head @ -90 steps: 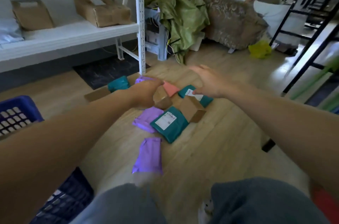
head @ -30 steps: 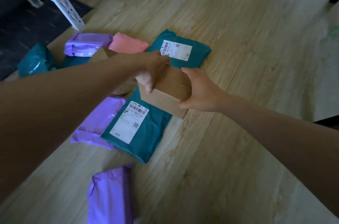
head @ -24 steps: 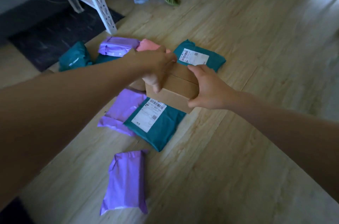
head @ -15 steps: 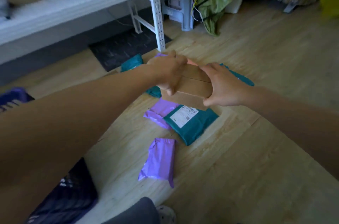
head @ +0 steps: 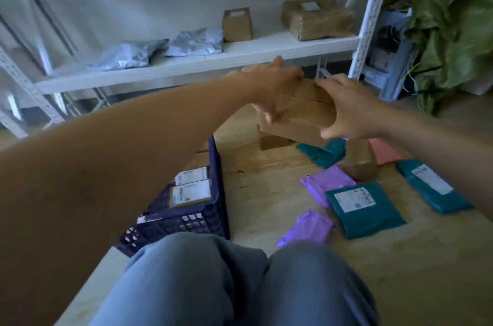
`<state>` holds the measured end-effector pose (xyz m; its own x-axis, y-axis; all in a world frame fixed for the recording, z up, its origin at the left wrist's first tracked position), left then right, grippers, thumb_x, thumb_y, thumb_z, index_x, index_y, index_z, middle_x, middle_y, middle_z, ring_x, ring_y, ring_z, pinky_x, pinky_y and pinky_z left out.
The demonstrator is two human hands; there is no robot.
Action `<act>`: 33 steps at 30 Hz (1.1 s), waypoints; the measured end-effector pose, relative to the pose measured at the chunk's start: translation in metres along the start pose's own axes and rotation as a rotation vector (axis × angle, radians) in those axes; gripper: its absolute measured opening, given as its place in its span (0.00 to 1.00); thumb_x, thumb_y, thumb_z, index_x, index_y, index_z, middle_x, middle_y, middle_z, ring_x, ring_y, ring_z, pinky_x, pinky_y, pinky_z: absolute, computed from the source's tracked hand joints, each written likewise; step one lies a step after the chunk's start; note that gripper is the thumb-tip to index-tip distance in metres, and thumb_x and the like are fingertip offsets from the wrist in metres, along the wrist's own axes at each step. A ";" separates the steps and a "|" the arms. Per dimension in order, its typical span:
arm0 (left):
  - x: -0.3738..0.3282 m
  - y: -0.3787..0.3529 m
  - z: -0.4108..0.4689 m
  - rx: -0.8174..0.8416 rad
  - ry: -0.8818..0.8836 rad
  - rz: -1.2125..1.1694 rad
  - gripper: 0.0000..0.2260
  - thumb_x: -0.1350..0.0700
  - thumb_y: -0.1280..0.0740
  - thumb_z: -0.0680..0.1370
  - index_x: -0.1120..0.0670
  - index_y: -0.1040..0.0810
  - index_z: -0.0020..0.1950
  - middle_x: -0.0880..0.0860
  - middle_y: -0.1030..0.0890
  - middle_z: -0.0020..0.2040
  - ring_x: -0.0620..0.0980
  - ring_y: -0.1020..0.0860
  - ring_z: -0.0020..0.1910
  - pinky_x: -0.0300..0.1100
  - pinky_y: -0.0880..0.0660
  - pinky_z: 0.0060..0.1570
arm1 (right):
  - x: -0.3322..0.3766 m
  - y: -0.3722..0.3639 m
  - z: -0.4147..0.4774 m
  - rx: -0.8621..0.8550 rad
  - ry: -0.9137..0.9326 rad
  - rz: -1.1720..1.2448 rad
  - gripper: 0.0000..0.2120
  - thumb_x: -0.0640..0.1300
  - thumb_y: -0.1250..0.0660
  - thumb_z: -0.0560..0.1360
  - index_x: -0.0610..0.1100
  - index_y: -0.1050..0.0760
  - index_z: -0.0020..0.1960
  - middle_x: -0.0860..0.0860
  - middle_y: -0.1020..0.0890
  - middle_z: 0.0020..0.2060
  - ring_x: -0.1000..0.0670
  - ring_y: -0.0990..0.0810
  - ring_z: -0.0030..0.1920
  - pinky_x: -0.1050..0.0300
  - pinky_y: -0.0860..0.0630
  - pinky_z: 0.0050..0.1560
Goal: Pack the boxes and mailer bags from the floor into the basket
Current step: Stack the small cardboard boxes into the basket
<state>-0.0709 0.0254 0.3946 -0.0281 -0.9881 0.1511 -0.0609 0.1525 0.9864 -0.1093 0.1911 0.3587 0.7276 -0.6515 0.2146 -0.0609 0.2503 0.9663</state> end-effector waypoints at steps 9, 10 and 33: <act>0.102 -0.005 -0.081 -0.022 0.147 0.001 0.48 0.49 0.20 0.60 0.44 0.44 0.73 0.56 0.35 0.62 0.60 0.27 0.56 0.50 0.29 0.49 | 0.111 -0.013 0.052 0.042 0.169 0.015 0.51 0.50 0.23 0.63 0.47 0.49 0.77 0.49 0.39 0.70 0.45 0.39 0.70 0.44 0.37 0.70; 0.113 -0.010 -0.090 -0.020 0.161 -0.009 0.48 0.49 0.20 0.60 0.44 0.43 0.73 0.56 0.35 0.62 0.60 0.27 0.56 0.50 0.28 0.49 | 0.124 -0.018 0.058 0.047 0.180 0.011 0.51 0.50 0.23 0.64 0.47 0.49 0.77 0.49 0.40 0.70 0.45 0.39 0.70 0.44 0.36 0.70; 0.301 -0.207 -0.161 0.145 0.443 -0.199 0.44 0.51 0.18 0.56 0.52 0.38 0.65 0.53 0.36 0.59 0.55 0.27 0.51 0.50 0.23 0.48 | 0.279 -0.232 0.182 0.294 0.421 0.031 0.51 0.49 0.25 0.65 0.47 0.53 0.77 0.49 0.43 0.70 0.46 0.43 0.71 0.49 0.36 0.69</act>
<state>0.0938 -0.3064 0.2466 0.4226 -0.9063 0.0049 -0.1609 -0.0697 0.9845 -0.0162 -0.1789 0.2201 0.9307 -0.2871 0.2265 -0.2324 0.0137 0.9725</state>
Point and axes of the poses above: each hand's wrist, its own z-axis towards the middle knuckle, its own y-axis out of the back of the hand, x = y × z, the point moved 3 cm from there along z, towards the middle knuckle
